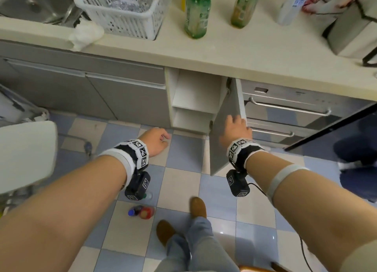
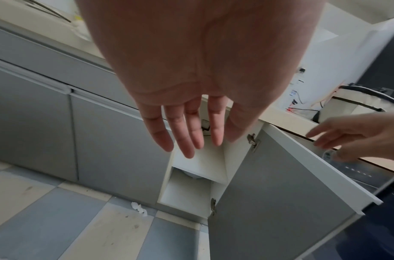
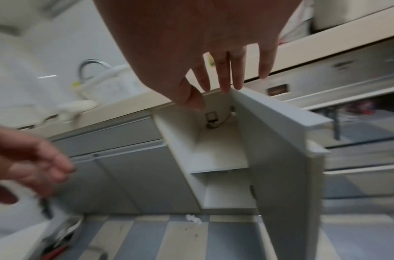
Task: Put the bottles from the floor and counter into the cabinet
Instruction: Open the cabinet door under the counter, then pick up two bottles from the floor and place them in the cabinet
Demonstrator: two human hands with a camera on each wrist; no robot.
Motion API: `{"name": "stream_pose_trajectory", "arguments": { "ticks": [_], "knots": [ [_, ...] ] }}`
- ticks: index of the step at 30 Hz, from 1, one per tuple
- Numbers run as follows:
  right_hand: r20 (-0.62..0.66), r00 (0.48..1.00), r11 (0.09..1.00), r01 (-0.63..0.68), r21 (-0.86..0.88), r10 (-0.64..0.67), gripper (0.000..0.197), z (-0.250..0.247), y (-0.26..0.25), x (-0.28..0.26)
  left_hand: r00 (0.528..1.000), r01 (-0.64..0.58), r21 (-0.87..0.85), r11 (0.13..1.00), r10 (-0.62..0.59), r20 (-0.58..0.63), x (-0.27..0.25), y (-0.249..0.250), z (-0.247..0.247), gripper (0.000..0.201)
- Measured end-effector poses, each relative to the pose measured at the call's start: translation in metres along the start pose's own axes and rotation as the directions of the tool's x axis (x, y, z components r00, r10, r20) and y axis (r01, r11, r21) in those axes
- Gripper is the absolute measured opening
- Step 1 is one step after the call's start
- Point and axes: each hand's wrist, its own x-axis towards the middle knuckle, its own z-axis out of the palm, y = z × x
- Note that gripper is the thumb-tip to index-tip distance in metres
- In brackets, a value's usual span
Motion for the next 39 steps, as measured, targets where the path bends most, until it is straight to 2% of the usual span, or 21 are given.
{"name": "stream_pose_trajectory", "arguments": {
  "ticks": [2,5,9,14,17,19,23,28,32,36,39],
  "knots": [
    [0.031,0.983,0.983,0.181,-0.014,-0.181,0.056,0.000,-0.034,-0.001,0.998,0.050,-0.037,0.998,-0.052,-0.042,-0.013,-0.017,-0.003,0.025],
    [0.144,0.915,0.923,0.384,-0.019,-0.377,0.055,0.015,-0.087,-0.006,0.979,0.175,-0.098,0.980,-0.183,-0.088,-0.041,-0.058,-0.003,0.024],
    [0.328,0.786,0.826,0.563,-0.029,-0.524,0.055,0.063,-0.145,-0.014,0.900,0.376,-0.199,0.905,-0.408,-0.154,-0.093,-0.128,0.023,0.023],
    [0.548,0.592,0.698,0.716,-0.023,-0.590,0.053,0.163,-0.188,-0.032,0.743,0.622,-0.320,0.715,-0.668,-0.049,-0.161,-0.202,0.111,0.022],
    [0.657,0.494,0.648,0.761,-0.011,-0.569,0.055,0.231,-0.195,-0.038,0.697,0.674,-0.365,0.642,-0.716,0.026,-0.178,-0.232,0.174,0.029],
    [0.691,0.464,0.641,0.768,-0.001,-0.555,0.056,0.278,-0.195,-0.038,0.668,0.690,-0.408,0.597,-0.743,0.043,-0.175,-0.252,0.215,0.032],
    [0.711,0.468,0.694,0.719,0.038,-0.524,0.055,0.372,-0.191,-0.034,0.628,0.655,-0.552,0.515,-0.778,0.019,-0.148,-0.300,0.291,0.047],
    [0.706,0.457,0.738,0.660,0.138,-0.541,0.059,0.492,-0.186,-0.025,0.645,0.560,-0.638,0.528,-0.762,-0.065,-0.104,-0.372,0.373,0.079],
    [0.743,0.423,0.770,0.608,0.192,-0.519,0.082,0.588,-0.185,-0.022,0.693,0.566,-0.578,0.588,-0.719,-0.052,-0.066,-0.438,0.430,0.096],
    [0.732,0.400,0.778,0.563,0.278,-0.551,0.102,0.669,-0.188,-0.027,0.794,0.466,-0.578,0.670,-0.605,-0.060,-0.030,-0.491,0.479,0.096],
    [0.675,0.429,0.775,0.523,0.356,-0.600,0.100,0.712,-0.195,-0.031,0.824,0.376,-0.604,0.703,-0.551,-0.128,-0.011,-0.509,0.499,0.081]
  ]
}}
